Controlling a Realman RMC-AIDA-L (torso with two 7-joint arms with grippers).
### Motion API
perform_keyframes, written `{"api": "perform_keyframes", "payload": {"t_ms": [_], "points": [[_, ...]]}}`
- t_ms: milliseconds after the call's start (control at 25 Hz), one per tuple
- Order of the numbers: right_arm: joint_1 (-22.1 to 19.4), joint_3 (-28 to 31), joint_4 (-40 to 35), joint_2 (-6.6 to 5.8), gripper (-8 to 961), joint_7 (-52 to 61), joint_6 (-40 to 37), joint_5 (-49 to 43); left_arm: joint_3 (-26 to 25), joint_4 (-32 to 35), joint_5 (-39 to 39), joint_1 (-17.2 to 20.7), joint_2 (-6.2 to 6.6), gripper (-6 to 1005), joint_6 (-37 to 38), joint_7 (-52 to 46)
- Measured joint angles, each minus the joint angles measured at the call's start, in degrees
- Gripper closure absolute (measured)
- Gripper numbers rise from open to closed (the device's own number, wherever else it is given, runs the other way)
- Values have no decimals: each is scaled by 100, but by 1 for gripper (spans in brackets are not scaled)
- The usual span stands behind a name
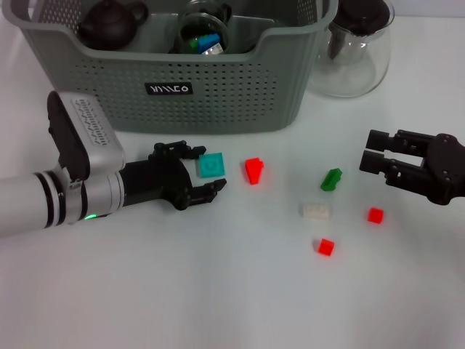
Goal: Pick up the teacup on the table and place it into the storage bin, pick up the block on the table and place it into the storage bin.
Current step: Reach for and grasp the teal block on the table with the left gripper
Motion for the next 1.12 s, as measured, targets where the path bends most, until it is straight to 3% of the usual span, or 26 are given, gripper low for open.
{"api": "perform_keyframes", "payload": {"t_ms": [320,1120], "points": [[4,9,0,-16,419,0,0,0,71,87,-21,143,-4,298,97,-11],[0,9,0,-19,419,0,34,0,66,58,-156,5,-32,329,-93,24]]}}
